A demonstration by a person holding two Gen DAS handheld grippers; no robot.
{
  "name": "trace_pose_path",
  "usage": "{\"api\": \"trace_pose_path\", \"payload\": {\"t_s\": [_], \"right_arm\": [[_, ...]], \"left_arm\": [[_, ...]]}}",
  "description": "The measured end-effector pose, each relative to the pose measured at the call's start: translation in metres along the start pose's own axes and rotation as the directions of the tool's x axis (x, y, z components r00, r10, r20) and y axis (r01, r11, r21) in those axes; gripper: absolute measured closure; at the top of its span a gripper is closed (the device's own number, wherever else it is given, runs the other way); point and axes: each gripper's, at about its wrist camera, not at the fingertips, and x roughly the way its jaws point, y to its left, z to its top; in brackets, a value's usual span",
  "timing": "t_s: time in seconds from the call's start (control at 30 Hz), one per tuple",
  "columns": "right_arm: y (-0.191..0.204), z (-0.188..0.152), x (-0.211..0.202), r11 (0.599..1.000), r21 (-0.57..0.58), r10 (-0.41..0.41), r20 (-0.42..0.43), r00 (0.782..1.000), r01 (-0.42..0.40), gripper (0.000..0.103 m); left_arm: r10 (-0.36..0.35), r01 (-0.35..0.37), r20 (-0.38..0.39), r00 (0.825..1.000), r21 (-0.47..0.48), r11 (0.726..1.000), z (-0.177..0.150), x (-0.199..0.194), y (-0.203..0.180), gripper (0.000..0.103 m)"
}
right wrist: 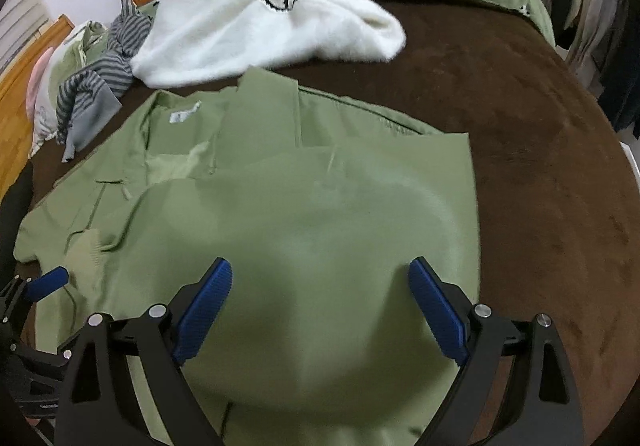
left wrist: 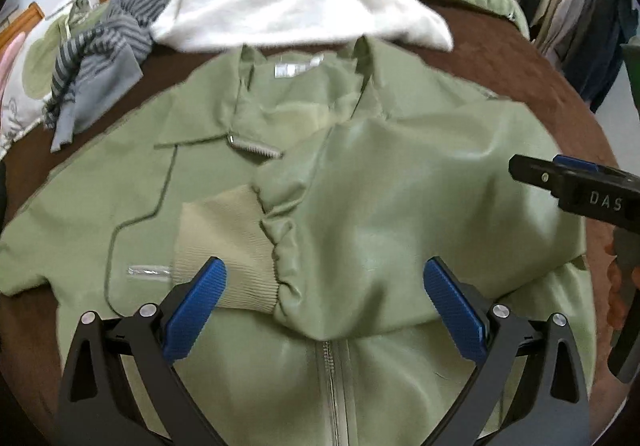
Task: Fold large clothes
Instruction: 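Lift the cuff with the right gripper and lay the sleeve across the jacket front, then release the cuff and move the left gripper to the other sleeve cuff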
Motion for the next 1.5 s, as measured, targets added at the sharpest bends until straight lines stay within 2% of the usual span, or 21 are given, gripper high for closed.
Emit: {"api": "trace_pose_path", "payload": {"t_s": [0.1, 0.17, 0.23, 0.3, 0.43, 0.7, 0.87, 1.03, 1.23, 1.37, 1.5], "right_arm": [[-0.001, -0.001, 0.018, 1.000, -0.016, -0.008, -0.007, 1.000, 0.008, 0.014], [-0.003, -0.002, 0.031, 1.000, -0.019, -0.015, -0.025, 1.000, 0.014, 0.014], [0.000, -0.003, 0.040, 0.998, -0.043, -0.039, -0.033, 0.999, 0.038, 0.011], [0.005, -0.006, 0.046, 0.993, -0.090, -0.073, -0.019, 0.997, 0.071, 0.008], [0.003, -0.007, 0.048, 0.994, -0.092, -0.066, -0.008, 0.998, 0.065, 0.007], [0.004, -0.007, 0.047, 0.993, -0.092, -0.075, -0.006, 0.997, 0.074, 0.006], [0.010, -0.001, 0.029, 0.997, -0.062, -0.053, -0.006, 0.999, 0.052, 0.006], [0.034, 0.009, -0.001, 0.997, -0.063, -0.038, 0.018, 0.999, 0.039, 0.006], [0.083, 0.026, -0.030, 0.996, -0.094, 0.014, 0.064, 0.998, -0.008, 0.006], [0.123, 0.037, -0.040, 0.991, -0.127, 0.047, 0.087, 0.995, -0.035, 0.006], [0.167, 0.047, -0.045, 0.986, -0.150, 0.089, 0.082, 0.993, -0.076, 0.006]], "left_arm": [[0.016, -0.017, -0.030, 0.999, -0.023, 1.000, -0.008, 0.020, 0.004, 0.006], [0.000, -0.002, -0.042, 0.999, -0.047, 0.999, -0.015, 0.029, 0.009, 0.006], [-0.018, 0.016, -0.029, 0.999, -0.064, 0.998, -0.021, 0.033, 0.013, 0.006], [-0.003, 0.003, -0.008, 1.000, -0.053, 0.999, -0.025, 0.034, 0.011, 0.006], [0.024, -0.024, 0.006, 1.000, -0.050, 0.998, -0.027, 0.036, 0.007, 0.006], [0.028, -0.027, 0.012, 1.000, -0.055, 0.998, -0.027, 0.037, 0.008, 0.006], [0.005, -0.005, 0.001, 1.000, -0.096, 0.995, -0.019, 0.026, 0.015, 0.006], [0.004, 0.004, 0.045, 0.999, -0.181, 0.983, -0.001, -0.012, 0.049, 0.006], [0.079, -0.064, 0.072, 0.994, -0.197, 0.978, 0.009, -0.053, 0.097, 0.006], [0.131, -0.117, 0.056, 0.990, -0.210, 0.971, 0.006, -0.070, 0.138, 0.006], [0.181, -0.161, 0.048, 0.982, -0.279, 0.947, 0.000, -0.091, 0.194, 0.006]]}}
